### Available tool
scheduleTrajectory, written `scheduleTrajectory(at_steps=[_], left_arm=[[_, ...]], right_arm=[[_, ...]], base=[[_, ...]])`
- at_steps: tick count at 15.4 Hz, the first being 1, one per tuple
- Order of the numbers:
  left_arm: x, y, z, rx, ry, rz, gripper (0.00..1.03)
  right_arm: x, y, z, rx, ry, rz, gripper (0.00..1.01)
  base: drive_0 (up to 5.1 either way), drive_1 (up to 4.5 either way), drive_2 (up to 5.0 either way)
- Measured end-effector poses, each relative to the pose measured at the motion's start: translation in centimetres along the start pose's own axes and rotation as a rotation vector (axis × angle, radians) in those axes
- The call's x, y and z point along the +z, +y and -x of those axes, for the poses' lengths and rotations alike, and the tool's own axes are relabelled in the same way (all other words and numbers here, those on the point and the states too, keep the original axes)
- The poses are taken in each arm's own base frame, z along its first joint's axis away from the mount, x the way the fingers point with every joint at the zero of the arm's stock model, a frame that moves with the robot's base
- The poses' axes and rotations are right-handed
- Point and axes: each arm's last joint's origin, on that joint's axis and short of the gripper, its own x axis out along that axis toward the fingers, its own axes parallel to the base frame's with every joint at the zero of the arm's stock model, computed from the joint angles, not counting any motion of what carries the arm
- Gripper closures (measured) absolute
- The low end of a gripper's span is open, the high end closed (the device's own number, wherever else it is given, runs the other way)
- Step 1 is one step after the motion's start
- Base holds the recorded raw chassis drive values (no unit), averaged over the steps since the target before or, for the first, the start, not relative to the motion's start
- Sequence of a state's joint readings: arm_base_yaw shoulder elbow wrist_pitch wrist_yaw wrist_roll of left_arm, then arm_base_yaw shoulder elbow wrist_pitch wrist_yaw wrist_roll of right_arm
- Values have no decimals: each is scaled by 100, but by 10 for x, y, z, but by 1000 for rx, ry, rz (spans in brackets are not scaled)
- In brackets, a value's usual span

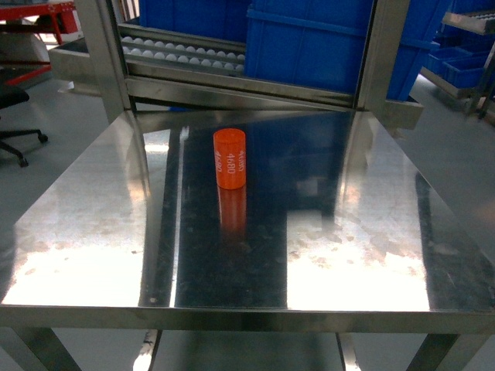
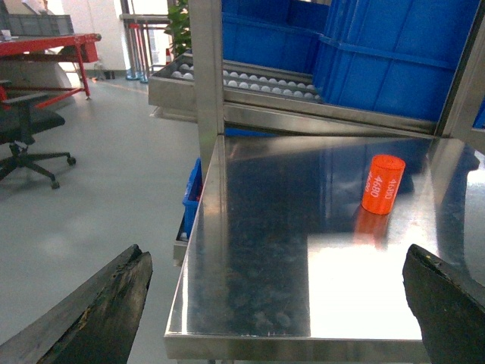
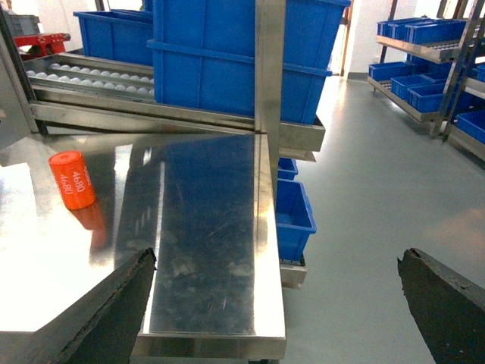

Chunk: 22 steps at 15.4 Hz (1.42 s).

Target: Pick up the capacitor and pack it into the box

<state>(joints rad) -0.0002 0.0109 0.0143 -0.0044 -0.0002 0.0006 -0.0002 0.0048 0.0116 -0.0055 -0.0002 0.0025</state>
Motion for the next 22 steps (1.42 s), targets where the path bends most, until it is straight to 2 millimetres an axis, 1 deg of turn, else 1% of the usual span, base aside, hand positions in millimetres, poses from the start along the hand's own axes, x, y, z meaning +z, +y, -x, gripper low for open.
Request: scheduleTrajectory(at_steps=[1, 2, 3, 5, 6, 7, 8, 9, 10, 11, 12, 13, 15, 16, 18, 20, 22], left_arm=[[0, 0, 0, 0, 0, 0, 5], [0, -1, -3, 66, 9, -5, 5], [2, -1, -7, 110, 11, -5, 5], [4, -1, -16, 136, 28, -8, 5], [6, 1, -30, 146, 36, -10, 5], [12, 1, -48, 127, 24, -8, 5], [28, -3, -78, 74, -21, -3, 5], [39, -9, -110, 19, -44, -1, 5], [40, -18, -143, -33, -12, -2, 5], [35, -31, -175, -90, 50, -6, 5], [26, -49, -209, -150, 108, -14, 5], [21, -67, -237, -199, 132, -21, 5], [9, -100, -284, -283, 154, -40, 5], [0, -111, -302, -315, 171, -45, 5], [-20, -122, -332, -340, 209, -48, 5], [-31, -130, -353, -363, 230, -48, 5], [-36, -139, -364, -391, 237, -46, 5]], right_arm=[[0, 0, 0, 0, 0, 0, 3], [0, 0, 0, 0, 0, 0, 3], [0, 0, 0, -1, 0, 0, 3], [0, 0, 0, 0, -1, 0, 3], [0, 0, 0, 0, -1, 0, 3], [0, 0, 0, 0, 0, 0, 3], [0, 0, 0, 0, 0, 0, 3], [0, 0, 0, 0, 0, 0, 3], [0, 0, 0, 0, 0, 0, 3], [0, 0, 0, 0, 0, 0, 3], [0, 0, 0, 0, 0, 0, 3], [0, 0, 0, 0, 0, 0, 3], [0, 0, 0, 0, 0, 0, 3], [0, 0, 0, 0, 0, 0, 3], [0, 0, 0, 0, 0, 0, 3], [0, 0, 0, 0, 0, 0, 3], [0, 0, 0, 0, 0, 0, 3]], base=[[0, 0, 0], [0, 0, 0], [0, 0, 0], [0, 0, 0], [0, 0, 0], [0, 0, 0], [0, 0, 0], [0, 0, 0], [0, 0, 0], [0, 0, 0], [0, 0, 0], [0, 0, 0], [0, 0, 0], [0, 0, 0], [0, 0, 0], [0, 0, 0], [0, 0, 0]])
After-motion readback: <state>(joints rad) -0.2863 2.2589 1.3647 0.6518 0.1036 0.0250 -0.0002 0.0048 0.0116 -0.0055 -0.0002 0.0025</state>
